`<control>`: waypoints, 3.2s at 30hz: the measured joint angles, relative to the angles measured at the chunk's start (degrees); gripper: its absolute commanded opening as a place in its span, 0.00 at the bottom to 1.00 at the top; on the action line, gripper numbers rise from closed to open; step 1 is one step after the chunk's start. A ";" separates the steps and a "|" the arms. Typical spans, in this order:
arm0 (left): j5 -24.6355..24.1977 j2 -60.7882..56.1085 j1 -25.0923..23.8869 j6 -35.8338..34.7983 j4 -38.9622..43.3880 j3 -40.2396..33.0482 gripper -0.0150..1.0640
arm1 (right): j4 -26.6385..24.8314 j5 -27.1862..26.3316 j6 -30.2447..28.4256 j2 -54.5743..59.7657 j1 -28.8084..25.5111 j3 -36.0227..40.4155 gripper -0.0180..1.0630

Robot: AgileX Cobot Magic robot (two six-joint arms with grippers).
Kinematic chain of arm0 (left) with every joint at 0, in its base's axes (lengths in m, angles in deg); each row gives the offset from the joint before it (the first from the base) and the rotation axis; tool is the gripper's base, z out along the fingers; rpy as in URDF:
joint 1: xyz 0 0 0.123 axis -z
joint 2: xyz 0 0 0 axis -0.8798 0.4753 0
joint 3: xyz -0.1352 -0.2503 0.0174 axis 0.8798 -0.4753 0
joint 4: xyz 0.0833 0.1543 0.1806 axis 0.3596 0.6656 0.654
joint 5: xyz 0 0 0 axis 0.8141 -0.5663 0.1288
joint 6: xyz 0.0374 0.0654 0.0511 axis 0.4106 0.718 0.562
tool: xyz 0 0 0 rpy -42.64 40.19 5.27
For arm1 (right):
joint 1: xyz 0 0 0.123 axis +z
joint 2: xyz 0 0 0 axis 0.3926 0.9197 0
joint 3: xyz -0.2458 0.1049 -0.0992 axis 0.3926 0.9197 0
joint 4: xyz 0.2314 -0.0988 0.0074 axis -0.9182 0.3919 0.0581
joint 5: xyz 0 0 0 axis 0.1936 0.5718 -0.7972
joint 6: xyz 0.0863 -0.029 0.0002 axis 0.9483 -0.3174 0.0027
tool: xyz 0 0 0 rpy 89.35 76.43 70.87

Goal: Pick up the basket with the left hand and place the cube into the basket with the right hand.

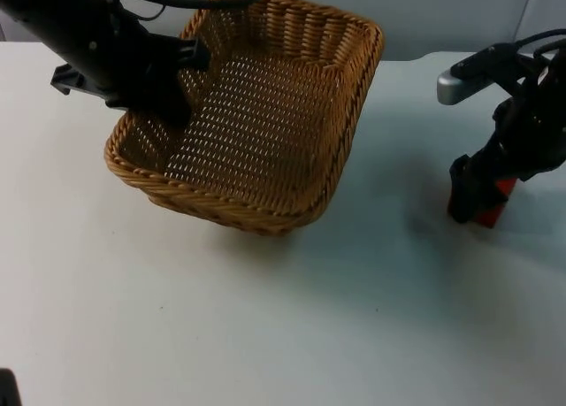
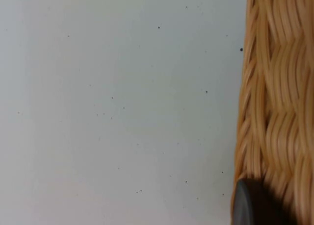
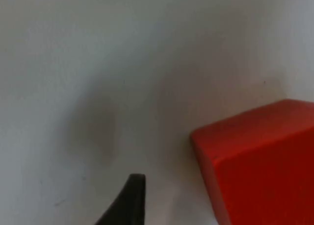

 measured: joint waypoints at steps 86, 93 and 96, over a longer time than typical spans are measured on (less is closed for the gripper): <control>3.67 0.00 0.00 0.11 0.31 0.00 0.01 | 0.97 12.96 17.88 1.05 9.91 -44.61 0.01; 3.78 0.00 0.00 0.11 0.31 0.00 0.01 | 15.69 22.78 30.49 0.00 5.60 -44.64 0.01; 3.78 0.00 0.00 0.11 0.31 0.00 0.01 | 17.73 23.42 31.29 -0.80 3.90 -44.64 0.01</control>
